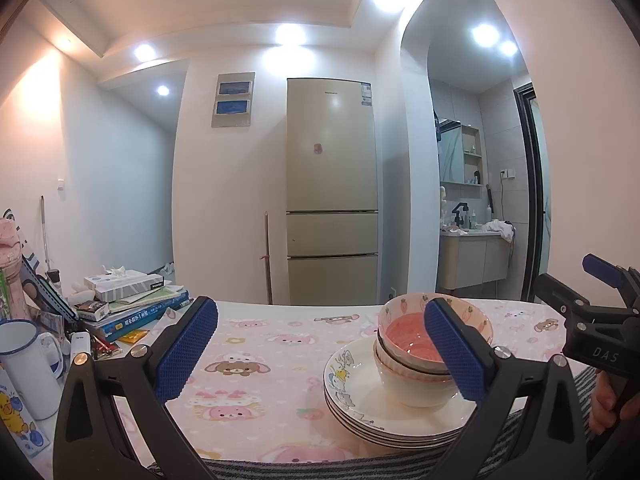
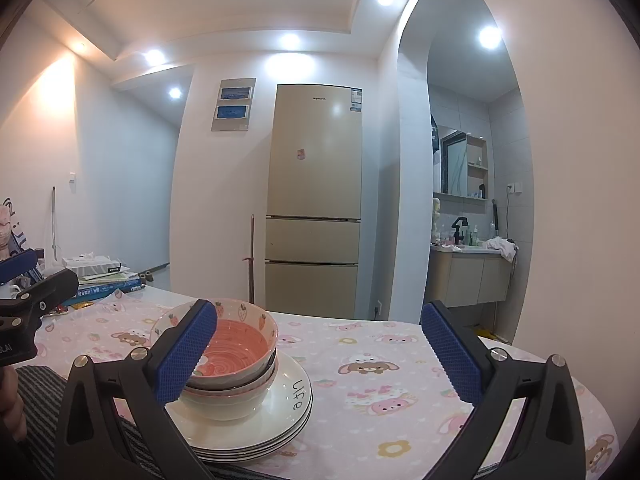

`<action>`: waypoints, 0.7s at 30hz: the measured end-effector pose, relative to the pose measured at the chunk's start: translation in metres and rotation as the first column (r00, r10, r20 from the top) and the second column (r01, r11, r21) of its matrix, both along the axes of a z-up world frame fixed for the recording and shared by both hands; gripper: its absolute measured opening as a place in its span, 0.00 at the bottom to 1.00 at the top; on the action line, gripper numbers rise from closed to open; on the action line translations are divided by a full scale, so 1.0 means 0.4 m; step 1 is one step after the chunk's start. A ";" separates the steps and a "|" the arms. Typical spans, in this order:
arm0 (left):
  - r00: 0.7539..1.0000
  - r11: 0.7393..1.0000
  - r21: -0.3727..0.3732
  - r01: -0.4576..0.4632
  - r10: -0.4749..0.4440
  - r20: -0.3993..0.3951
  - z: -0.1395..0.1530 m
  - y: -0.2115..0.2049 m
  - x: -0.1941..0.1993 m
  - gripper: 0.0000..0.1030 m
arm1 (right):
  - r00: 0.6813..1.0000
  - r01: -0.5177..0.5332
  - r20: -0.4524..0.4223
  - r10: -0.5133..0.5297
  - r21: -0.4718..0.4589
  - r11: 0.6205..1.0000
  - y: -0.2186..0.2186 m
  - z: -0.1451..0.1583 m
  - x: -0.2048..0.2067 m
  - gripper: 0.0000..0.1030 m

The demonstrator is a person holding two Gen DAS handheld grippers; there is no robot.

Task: Organize plates and bowls

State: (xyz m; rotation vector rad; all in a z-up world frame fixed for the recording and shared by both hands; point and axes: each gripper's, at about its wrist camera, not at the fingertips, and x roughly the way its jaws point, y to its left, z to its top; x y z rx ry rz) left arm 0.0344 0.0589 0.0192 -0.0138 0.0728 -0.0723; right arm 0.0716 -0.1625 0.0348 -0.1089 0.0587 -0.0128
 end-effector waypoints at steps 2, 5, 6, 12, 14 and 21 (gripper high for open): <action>1.000 1.000 0.000 0.000 0.000 0.000 0.000 0.000 0.000 1.00 | 1.000 0.001 0.000 -0.001 0.001 1.000 0.000 0.000 0.000 1.00; 1.000 1.000 0.002 -0.001 0.001 -0.003 -0.002 0.000 0.002 1.00 | 1.000 0.001 0.000 -0.001 0.001 1.000 -0.002 0.000 0.000 1.00; 1.000 1.000 0.003 -0.001 0.001 -0.004 -0.002 0.000 0.002 1.00 | 1.000 0.000 0.001 0.000 0.000 1.000 -0.002 0.000 0.000 1.00; 1.000 1.000 0.006 -0.001 0.001 -0.004 -0.004 0.000 0.004 1.00 | 1.000 0.000 0.000 0.000 0.000 1.000 -0.002 0.000 0.000 1.00; 1.000 1.000 0.005 -0.001 0.001 -0.003 -0.003 0.001 0.004 1.00 | 1.000 0.000 0.000 0.000 0.000 1.000 -0.002 0.000 0.000 1.00; 1.000 1.000 0.011 -0.002 0.002 -0.002 -0.006 0.002 0.006 1.00 | 1.000 0.000 0.000 0.000 -0.001 1.000 -0.002 0.000 0.000 1.00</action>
